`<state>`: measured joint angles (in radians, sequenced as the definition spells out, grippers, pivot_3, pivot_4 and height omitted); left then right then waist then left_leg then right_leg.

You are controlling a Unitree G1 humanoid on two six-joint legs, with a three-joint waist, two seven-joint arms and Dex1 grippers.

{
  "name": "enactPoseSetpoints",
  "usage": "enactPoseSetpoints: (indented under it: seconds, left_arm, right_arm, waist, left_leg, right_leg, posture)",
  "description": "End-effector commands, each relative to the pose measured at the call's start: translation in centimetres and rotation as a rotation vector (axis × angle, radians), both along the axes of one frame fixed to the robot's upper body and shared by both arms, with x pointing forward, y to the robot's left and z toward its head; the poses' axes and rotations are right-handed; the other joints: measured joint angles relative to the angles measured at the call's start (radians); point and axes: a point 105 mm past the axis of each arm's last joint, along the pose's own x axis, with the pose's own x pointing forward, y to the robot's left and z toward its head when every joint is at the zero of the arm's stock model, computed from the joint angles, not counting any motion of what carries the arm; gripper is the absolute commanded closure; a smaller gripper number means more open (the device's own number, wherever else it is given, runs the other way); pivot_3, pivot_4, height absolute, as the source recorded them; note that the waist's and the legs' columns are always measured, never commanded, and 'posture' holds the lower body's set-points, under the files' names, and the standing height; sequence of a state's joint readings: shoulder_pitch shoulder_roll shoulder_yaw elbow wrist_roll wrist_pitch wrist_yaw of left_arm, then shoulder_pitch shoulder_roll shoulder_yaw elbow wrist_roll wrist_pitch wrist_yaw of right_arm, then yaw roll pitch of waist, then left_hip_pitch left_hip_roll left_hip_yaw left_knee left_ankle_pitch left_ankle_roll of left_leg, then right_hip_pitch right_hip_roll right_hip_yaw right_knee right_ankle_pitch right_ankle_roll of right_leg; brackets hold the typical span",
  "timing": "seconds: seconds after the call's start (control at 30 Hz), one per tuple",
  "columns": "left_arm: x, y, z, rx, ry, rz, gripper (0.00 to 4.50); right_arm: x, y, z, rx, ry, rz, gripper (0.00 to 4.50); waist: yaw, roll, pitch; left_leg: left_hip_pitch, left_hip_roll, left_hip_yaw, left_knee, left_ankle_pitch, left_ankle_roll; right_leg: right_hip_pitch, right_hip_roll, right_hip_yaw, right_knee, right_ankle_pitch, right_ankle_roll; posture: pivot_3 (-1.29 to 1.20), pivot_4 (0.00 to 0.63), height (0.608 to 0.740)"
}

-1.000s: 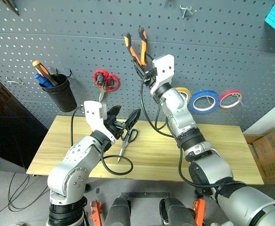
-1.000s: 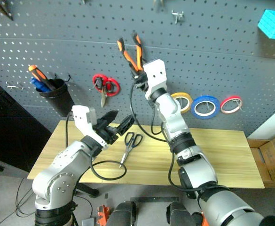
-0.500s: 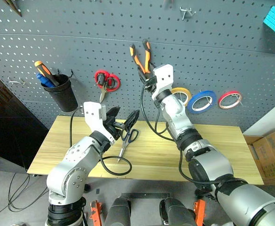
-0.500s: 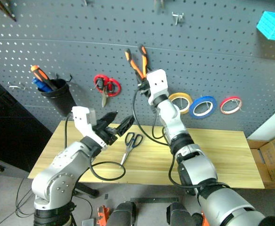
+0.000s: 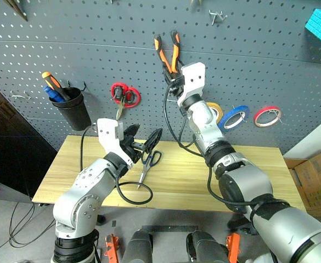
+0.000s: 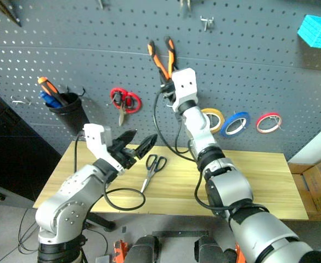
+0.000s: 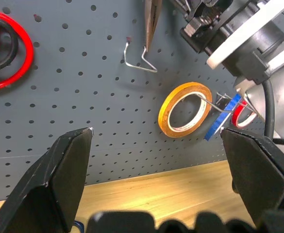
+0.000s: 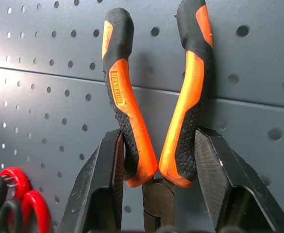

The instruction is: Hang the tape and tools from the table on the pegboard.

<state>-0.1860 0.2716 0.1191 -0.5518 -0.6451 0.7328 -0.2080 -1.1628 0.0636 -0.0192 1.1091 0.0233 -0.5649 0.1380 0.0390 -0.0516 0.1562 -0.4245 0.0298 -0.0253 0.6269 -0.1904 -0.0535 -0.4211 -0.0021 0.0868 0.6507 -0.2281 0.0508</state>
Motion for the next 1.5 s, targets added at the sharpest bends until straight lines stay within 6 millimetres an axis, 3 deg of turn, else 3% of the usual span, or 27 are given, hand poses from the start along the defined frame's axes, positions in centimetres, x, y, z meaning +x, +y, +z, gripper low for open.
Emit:
enactPoseSetpoints:
  seconds: [0.03,0.23,0.57,0.83,1.0,1.23,1.4,1.5]
  left_arm:
    - [-0.6,-0.2,1.3,-0.005,-0.057,-0.016,0.0]
    - [-0.9,-0.1,1.2,0.002,-0.049,-0.013,0.0]
    - [-0.9,-0.2,1.0,0.001,-0.039,-0.015,0.0]
    - [-0.7,-0.3,1.0,-0.003,-0.036,-0.02,0.0]
    - [-0.5,-0.3,0.9,-0.003,-0.035,-0.02,0.0]
    - [-0.2,-0.1,0.9,0.0,-0.033,-0.017,0.0]
    - [0.7,0.5,0.3,0.038,-0.017,0.009,0.0]
    - [1.3,0.5,0.0,0.059,-0.008,0.018,0.0]
  right_arm:
    - [-0.1,-0.6,-1.0,0.033,0.005,-0.034,2.8]
    - [0.4,-1.4,-5.5,0.015,0.146,-0.089,2.8]
    - [0.6,-1.6,-6.5,-0.048,0.175,-0.101,2.8]
    - [0.6,-2.3,-6.5,-0.056,0.169,-0.107,0.19]
    - [0.2,-2.3,-6.5,-0.05,0.156,-0.075,0.03]
    - [-2.2,-2.2,-6.9,-0.049,0.139,0.047,0.03]
    - [-6.8,-2.9,-8.2,-0.11,0.181,0.196,0.03]
    - [-8.3,-3.5,-8.5,-0.134,0.232,0.227,0.03]
  waist:
    - [0.007,0.0,-0.001]
    - [0.024,0.0,-0.002]
    - [0.034,0.004,-0.007]
    - [0.035,0.004,-0.007]
    - [0.033,0.004,-0.007]
    - [0.028,0.004,-0.007]
    - [0.027,0.006,-0.007]
    - [0.016,0.007,-0.007]
  left_leg:
    - [0.0,0.0,0.0,0.0,0.0,0.0]
    - [0.0,0.0,0.0,0.0,0.0,0.0]
    - [0.01,0.0,0.0,0.0,0.0,0.001]
    - [0.01,0.0,0.0,0.0,0.0,0.001]
    - [0.01,0.0,0.0,0.0,0.0,0.001]
    - [0.01,0.0,0.0,0.0,0.0,0.001]
    - [0.009,0.0,-0.001,0.0,0.0,0.001]
    - [0.009,0.0,0.0,0.0,0.0,0.001]
  right_leg:
    - [0.0,0.0,0.0,0.0,0.0,0.0]
    - [0.0,0.0,0.0,0.0,0.0,0.0]
    - [0.009,0.001,0.0,-0.001,-0.001,-0.003]
    - [0.01,0.001,0.0,-0.002,-0.002,-0.004]
    - [0.01,0.001,0.0,-0.002,-0.002,-0.004]
    - [0.01,0.001,0.0,-0.003,-0.002,-0.003]
    - [0.01,0.001,0.0,-0.003,-0.003,-0.004]
    - [0.01,0.001,0.001,-0.003,-0.007,-0.003]
  posture:
    - [0.3,0.054,0.74]
    - [0.31,0.063,0.74]
    - [0.3,0.074,0.74]
    - [0.27,0.081,0.74]
    - [0.27,0.082,0.74]
    - [0.24,0.093,0.74]
    - [0.2,0.105,0.74]
    - [0.18,0.109,0.74]
